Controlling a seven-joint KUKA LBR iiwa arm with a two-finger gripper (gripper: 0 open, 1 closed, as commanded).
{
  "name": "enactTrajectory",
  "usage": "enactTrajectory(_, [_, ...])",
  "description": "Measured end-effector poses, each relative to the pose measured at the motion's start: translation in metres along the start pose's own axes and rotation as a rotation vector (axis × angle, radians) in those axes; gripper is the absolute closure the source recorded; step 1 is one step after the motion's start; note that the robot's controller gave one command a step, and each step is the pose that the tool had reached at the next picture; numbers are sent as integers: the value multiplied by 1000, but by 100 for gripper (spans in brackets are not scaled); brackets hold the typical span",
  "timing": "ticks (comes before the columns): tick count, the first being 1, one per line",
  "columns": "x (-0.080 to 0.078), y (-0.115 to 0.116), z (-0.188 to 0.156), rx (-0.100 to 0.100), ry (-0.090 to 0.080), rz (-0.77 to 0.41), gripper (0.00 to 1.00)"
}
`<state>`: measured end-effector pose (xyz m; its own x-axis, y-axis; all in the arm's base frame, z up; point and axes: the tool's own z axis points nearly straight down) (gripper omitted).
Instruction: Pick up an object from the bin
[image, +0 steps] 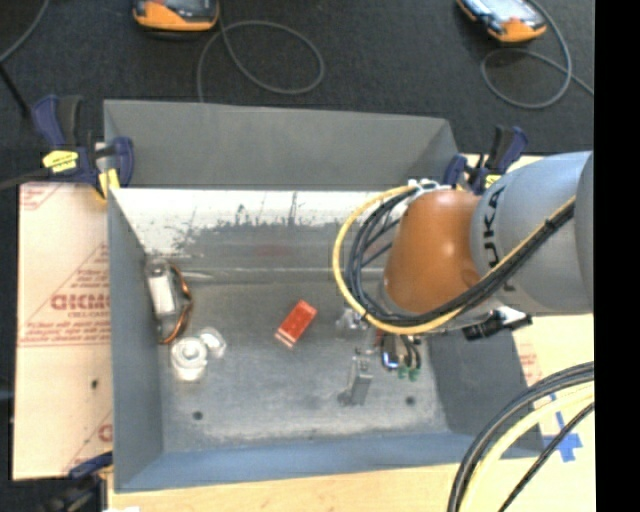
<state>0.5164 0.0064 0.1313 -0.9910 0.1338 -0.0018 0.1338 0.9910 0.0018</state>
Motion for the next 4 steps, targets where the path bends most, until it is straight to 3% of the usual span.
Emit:
enactTrajectory(1, [-7,2,4,1,-1,9,0])
enactTrajectory(2, [-15,23,5,1,-4,-111,0])
enactTrajectory(3, [-44,37,13,2,-5,-197,0])
enactTrajectory(4, [-59,47,19,2,-7,-227,0])
